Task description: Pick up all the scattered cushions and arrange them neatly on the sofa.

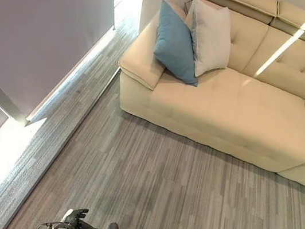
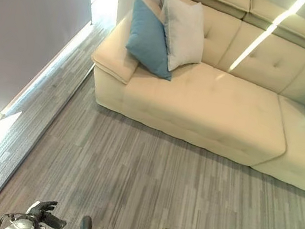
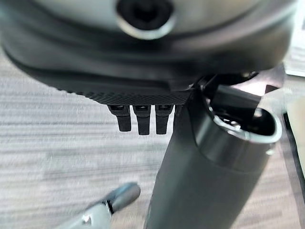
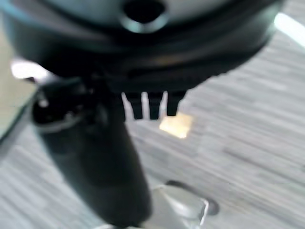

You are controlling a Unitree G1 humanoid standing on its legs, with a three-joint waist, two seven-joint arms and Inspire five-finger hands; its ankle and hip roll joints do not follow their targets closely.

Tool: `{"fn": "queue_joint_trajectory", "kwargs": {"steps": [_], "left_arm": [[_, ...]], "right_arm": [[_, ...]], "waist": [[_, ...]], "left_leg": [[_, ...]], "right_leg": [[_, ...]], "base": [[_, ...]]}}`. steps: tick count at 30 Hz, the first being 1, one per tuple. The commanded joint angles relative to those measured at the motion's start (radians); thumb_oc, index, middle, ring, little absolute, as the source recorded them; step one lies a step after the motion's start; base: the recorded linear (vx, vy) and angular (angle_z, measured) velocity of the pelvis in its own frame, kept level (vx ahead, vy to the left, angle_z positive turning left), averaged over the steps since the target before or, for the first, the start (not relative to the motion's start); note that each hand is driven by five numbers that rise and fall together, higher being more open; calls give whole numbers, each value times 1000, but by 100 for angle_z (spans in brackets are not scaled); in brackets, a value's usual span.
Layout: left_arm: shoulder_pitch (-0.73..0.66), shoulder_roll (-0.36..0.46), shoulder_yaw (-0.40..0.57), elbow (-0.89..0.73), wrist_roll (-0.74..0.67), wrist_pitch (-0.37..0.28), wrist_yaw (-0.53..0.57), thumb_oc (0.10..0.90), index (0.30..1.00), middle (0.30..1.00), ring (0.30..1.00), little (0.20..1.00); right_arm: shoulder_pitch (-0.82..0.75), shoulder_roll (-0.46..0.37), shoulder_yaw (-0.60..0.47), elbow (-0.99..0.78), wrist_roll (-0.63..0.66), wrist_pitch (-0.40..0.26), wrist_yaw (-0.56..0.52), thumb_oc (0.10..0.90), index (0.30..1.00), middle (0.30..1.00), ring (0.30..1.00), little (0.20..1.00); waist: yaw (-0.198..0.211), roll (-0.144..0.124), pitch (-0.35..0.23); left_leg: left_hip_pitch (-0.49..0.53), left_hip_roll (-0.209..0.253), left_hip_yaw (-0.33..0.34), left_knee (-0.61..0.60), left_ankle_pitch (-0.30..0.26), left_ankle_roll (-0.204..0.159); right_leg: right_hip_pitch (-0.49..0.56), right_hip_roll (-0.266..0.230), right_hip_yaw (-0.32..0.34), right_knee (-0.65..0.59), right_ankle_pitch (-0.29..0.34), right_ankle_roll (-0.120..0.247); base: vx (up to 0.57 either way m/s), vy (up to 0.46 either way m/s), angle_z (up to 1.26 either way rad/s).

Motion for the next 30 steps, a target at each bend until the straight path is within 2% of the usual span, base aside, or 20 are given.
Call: {"fn": "queue_joint_trajectory", "kwargs": {"steps": [1,5,7,8,10,12,13,14,15,17,18,19,21,22,24,25,26,28,29,30], "left_arm": [[7,9,14,-9,5,-17,5,800,900,900,900,900],[-3,0,13,5,18,-19,3,800,900,900,900,900],[-1,-2,8,6,26,-19,0,800,900,900,900,900],[9,-11,7,10,31,-20,-7,800,900,900,900,900],[10,-13,5,10,36,-20,-8,800,900,900,900,900],[12,-15,0,10,39,-21,-12,800,900,900,900,900],[11,-15,-3,5,38,-21,-14,800,900,900,900,900],[11,-15,-3,5,38,-21,-14,800,900,900,900,900],[1,-14,-10,-4,36,-18,-14,800,900,900,900,900],[-6,-12,-16,-15,29,-18,-12,800,900,900,900,900],[-8,-14,-22,-21,24,-19,-13,800,900,900,900,900],[-8,-14,-22,-22,23,-19,-13,800,900,900,900,900],[-8,-16,-29,-24,26,-17,-14,800,900,900,900,900],[-8,-17,-32,-21,32,-16,-13,800,900,900,900,900],[-5,-18,-37,-22,39,-15,-10,800,900,900,900,900],[-3,-18,-38,-20,38,-18,-9,800,900,900,900,900],[6,-23,-30,-14,33,-16,-11,800,900,900,900,900],[14,-24,-25,-8,38,-13,-8,800,900,900,900,900],[18,-23,-22,-10,36,-14,-9,800,900,900,900,900],[13,-22,-22,-16,34,-14,-9,800,900,900,900,900]], "right_arm": [[-30,-34,19,-12,9,-26,-14,800,900,900,900,900],[-22,-41,17,-5,3,-19,-12,800,900,900,900,900],[-15,-41,15,1,8,-19,-10,800,900,900,900,900],[1,-40,2,12,19,-22,-10,800,900,900,900,900],[5,-39,1,14,24,-25,-8,800,900,900,900,900],[12,-39,-2,16,36,-31,-2,800,900,900,900,900],[12,-40,-3,15,41,-32,-2,800,900,900,900,900],[12,-40,-3,15,41,-32,-2,800,900,900,900,900],[9,-42,-7,16,55,-33,-4,800,900,900,900,900],[7,-42,-14,17,82,-32,-2,800,900,900,900,900],[9,-43,-23,17,104,-34,-5,800,900,900,900,900],[9,-43,-23,17,104,-34,-5,800,900,900,900,900],[11,-45,-27,16,112,-37,-5,800,900,900,900,900],[14,-46,-26,15,110,-38,-6,800,900,900,900,900],[14,-48,-22,12,106,-37,-11,800,900,900,900,900],[13,-49,-19,15,99,-34,-17,800,900,900,900,900],[20,-46,-21,14,94,-34,-13,800,900,900,900,900],[24,-44,-22,13,87,-36,-16,800,900,900,900,900],[22,-41,-25,3,86,-37,-12,800,900,900,900,900],[14,-38,-27,-2,81,-35,-10,800,900,900,900,900]], "waist": [[14,-9,-9],[-15,-21,1],[-18,-23,-4],[-24,-23,-18],[-25,-21,-19],[-30,-20,-20],[-30,-26,-15],[-31,-25,-15],[-25,-40,4],[-21,-49,14],[-17,-57,15],[-16,-56,16],[-14,-61,14],[-12,-58,14],[-2,-44,18],[14,-29,25],[17,-18,10],[17,-18,-8],[25,-15,-22],[29,-11,-25]], "left_leg": [[-5,11,-32,74,-136,-40],[68,-8,-69,78,-188,-49],[72,-9,-72,90,-202,-49],[86,3,-69,119,-217,-65],[82,10,-61,142,-215,-76],[62,28,-55,227,-183,-111],[26,38,-48,310,-149,-127],[22,39,-49,316,-152,-128],[-60,50,-48,474,-104,-141],[-116,64,-31,553,-82,-136],[-162,70,-5,537,-99,-122],[-162,71,-5,540,-101,-122],[-192,67,12,457,-136,-109],[-204,67,17,400,-134,-107],[-237,62,12,265,-63,-113],[-272,52,-15,201,-4,-125],[-237,43,-32,140,-4,-120],[-213,33,-28,138,-8,-111],[-188,24,-14,132,-24,-97],[-160,16,1,130,-47,-77]], "right_leg": [[59,50,-45,-260,153,-9],[33,72,-60,-396,204,7],[46,77,-47,-399,201,-6],[71,89,-33,-401,196,-25],[88,92,-41,-411,193,-31],[122,109,-28,-422,182,-50],[142,110,-21,-432,177,-61],[142,111,-22,-433,177,-61],[167,113,-10,-442,167,-84],[191,112,-3,-460,160,-98],[215,103,-1,-480,155,-98],[217,104,-1,-481,155,-98],[232,99,2,-498,148,-88],[241,101,2,-505,142,-82],[268,120,14,-519,124,-78],[292,138,41,-515,105,-79],[309,145,57,-512,86,-73],[316,131,62,-494,75,-66],[318,112,66,-457,63,-54],[293,90,62,-366,61,-34]], "base": [[186,-22,-7],[282,-72,-7],[234,-108,35],[230,-125,40],[177,-116,25],[133,-144,10],[80,-111,3],[80,-160,-1],[71,-136,-13],[150,-128,-5],[158,-56,-3],[175,-24,-4],[167,17,-4],[217,43,-15],[254,80,-3],[362,157,5],[382,181,-13],[312,191,-113],[320,257,-133],[270,244,-75]]}}
